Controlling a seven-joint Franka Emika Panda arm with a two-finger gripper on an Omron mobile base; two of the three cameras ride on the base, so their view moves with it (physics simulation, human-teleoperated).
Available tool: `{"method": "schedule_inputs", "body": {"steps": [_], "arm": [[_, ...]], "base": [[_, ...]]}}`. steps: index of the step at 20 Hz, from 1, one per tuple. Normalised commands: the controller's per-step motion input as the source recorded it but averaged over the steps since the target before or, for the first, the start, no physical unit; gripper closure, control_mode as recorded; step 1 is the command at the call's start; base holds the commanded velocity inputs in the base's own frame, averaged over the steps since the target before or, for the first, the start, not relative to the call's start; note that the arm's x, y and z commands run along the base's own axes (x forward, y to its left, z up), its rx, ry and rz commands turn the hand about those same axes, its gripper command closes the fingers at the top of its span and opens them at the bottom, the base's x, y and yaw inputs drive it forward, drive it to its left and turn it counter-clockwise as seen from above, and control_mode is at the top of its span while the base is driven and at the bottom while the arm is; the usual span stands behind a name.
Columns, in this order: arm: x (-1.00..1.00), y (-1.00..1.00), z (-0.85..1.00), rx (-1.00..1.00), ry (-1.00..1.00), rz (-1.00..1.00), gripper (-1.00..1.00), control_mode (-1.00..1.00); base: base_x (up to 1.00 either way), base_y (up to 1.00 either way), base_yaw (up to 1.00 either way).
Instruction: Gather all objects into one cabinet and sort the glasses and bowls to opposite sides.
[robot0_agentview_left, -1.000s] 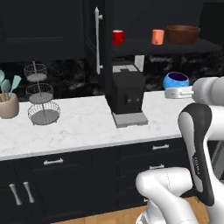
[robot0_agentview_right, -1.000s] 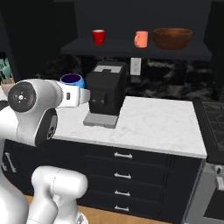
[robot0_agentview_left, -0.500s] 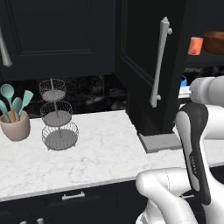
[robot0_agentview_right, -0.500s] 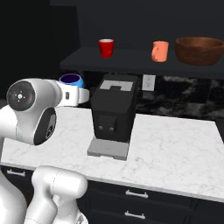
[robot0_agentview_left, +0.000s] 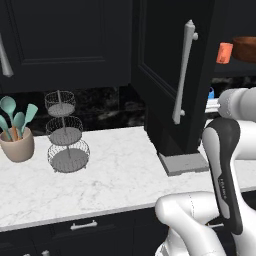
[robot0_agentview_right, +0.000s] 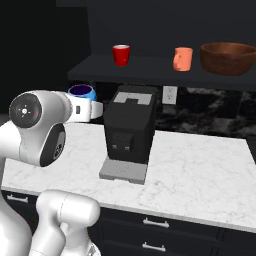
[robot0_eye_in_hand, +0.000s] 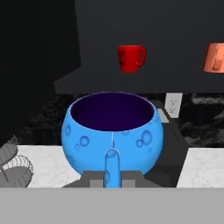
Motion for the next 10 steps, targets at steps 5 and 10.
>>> {"method": "schedule_inputs", "body": {"steps": [5, 10], "arm": [[0.00, 0.00, 0.00, 0.00, 0.00, 0.00, 1.00, 1.00], [0.00, 0.00, 0.00, 0.00, 0.00, 0.00, 1.00, 1.00]], "base": [[0.00, 0.00, 0.00], [0.00, 0.00, 0.00]]}}
